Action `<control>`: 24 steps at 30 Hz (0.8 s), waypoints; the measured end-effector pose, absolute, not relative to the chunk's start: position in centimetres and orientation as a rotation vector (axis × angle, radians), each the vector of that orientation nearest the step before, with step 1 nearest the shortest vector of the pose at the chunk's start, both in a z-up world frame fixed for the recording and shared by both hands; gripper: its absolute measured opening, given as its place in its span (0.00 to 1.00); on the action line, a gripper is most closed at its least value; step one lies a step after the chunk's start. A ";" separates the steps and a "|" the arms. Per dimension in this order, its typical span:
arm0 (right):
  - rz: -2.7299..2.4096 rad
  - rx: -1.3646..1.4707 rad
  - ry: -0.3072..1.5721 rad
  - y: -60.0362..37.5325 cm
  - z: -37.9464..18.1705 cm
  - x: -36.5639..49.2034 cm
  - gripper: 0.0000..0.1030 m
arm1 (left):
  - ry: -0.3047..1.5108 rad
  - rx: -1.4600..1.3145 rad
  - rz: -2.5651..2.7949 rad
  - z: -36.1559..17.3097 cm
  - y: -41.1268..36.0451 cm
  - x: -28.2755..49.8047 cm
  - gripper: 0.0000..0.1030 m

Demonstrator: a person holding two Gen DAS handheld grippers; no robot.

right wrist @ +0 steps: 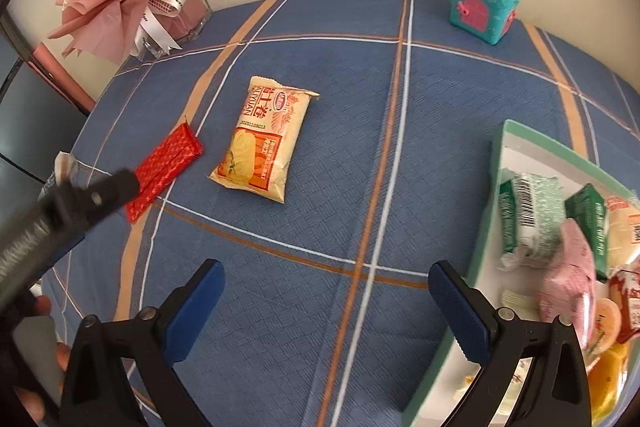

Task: Organize snacks
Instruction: 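Withdraw both tools from the tray toward the red bar and bread pack, then grasp the red patterned bar with the left tool while the right tool grasps the Daliyuan bread pack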

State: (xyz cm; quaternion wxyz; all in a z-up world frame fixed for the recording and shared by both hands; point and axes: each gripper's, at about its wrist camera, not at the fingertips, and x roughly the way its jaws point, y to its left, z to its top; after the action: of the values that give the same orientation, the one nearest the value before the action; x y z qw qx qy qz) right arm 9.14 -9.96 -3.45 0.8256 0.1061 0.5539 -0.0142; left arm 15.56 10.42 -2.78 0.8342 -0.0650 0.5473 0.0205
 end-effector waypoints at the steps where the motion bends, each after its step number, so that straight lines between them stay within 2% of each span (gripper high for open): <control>1: -0.029 0.231 1.181 -10.0 -3.5 9.5 1.00 | 1.162 -0.135 0.032 -2.8 10.7 15.9 0.99; 11: 0.003 0.304 1.179 -9.9 -3.9 14.9 0.99 | 1.157 0.064 -0.129 -3.4 11.8 20.2 0.99; 15: 0.002 0.289 1.184 -8.9 -3.9 17.4 0.91 | 1.159 0.136 -0.192 -4.2 11.1 21.2 0.98; 19: -0.008 0.279 1.204 -8.0 -4.2 19.3 0.87 | 1.186 0.201 -0.250 -5.3 10.2 22.0 0.93; 24: -0.015 0.239 1.242 -6.8 -5.1 20.8 0.80 | 1.216 0.272 -0.268 -6.9 9.5 22.8 0.93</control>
State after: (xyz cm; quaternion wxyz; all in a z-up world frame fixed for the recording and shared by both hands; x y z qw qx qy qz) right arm 20.82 -6.79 -5.13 0.8066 0.1119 0.5803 -0.0068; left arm 22.78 9.52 -6.89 0.8038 0.1269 0.5676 -0.1252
